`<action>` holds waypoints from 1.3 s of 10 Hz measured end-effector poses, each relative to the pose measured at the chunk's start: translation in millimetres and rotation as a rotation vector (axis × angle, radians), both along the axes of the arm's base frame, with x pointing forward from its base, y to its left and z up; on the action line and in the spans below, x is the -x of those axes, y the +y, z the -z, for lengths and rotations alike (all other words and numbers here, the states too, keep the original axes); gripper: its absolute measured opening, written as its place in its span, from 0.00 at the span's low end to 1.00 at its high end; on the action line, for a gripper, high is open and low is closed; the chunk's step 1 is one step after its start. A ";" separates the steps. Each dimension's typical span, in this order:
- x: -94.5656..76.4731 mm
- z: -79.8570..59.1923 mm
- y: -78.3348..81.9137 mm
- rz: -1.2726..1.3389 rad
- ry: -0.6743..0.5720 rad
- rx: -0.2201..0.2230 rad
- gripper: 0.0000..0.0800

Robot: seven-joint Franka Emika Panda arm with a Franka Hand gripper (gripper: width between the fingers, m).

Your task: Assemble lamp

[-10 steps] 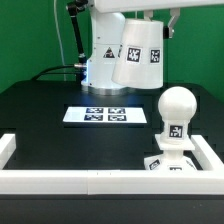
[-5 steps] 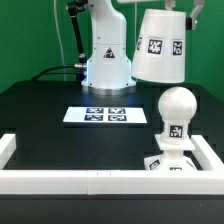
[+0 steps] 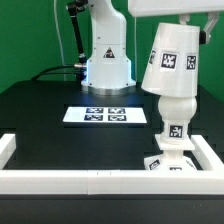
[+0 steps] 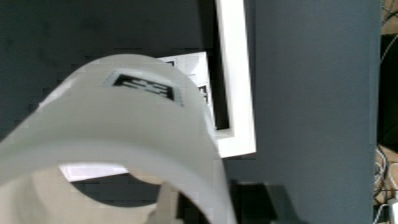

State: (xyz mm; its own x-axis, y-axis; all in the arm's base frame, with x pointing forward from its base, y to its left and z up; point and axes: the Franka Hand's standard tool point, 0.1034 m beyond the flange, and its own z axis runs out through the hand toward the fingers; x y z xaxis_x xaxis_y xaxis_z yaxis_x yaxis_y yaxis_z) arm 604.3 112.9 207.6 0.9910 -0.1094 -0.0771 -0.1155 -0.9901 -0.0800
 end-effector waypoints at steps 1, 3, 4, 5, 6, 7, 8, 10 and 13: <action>-1.5 8.6 4.6 -0.011 0.003 0.007 0.06; -5.7 26.7 11.4 -0.025 -0.003 0.015 0.06; -5.9 34.0 10.7 -0.029 -0.001 0.019 0.06; -5.5 37.1 9.2 -0.035 0.000 0.020 0.06; -4.4 41.1 7.5 -0.038 -0.004 0.022 0.06; -2.4 44.4 6.5 -0.036 -0.004 0.023 0.06; -0.6 46.5 5.8 -0.035 -0.001 0.024 0.15; 1.4 49.4 2.3 -0.037 -0.007 0.025 0.32; 13.7 50.9 -9.2 -0.050 -0.008 0.022 0.72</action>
Offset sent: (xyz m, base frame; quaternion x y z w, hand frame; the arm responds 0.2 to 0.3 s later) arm 0.0143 0.0117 -0.0269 -0.0039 0.0212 -0.0402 0.9990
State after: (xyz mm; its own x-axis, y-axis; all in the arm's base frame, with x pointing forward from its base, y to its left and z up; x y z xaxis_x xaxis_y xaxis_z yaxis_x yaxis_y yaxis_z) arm 590.6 103.7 156.7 0.9959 -0.0615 -0.0667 -0.0654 -0.9961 -0.0585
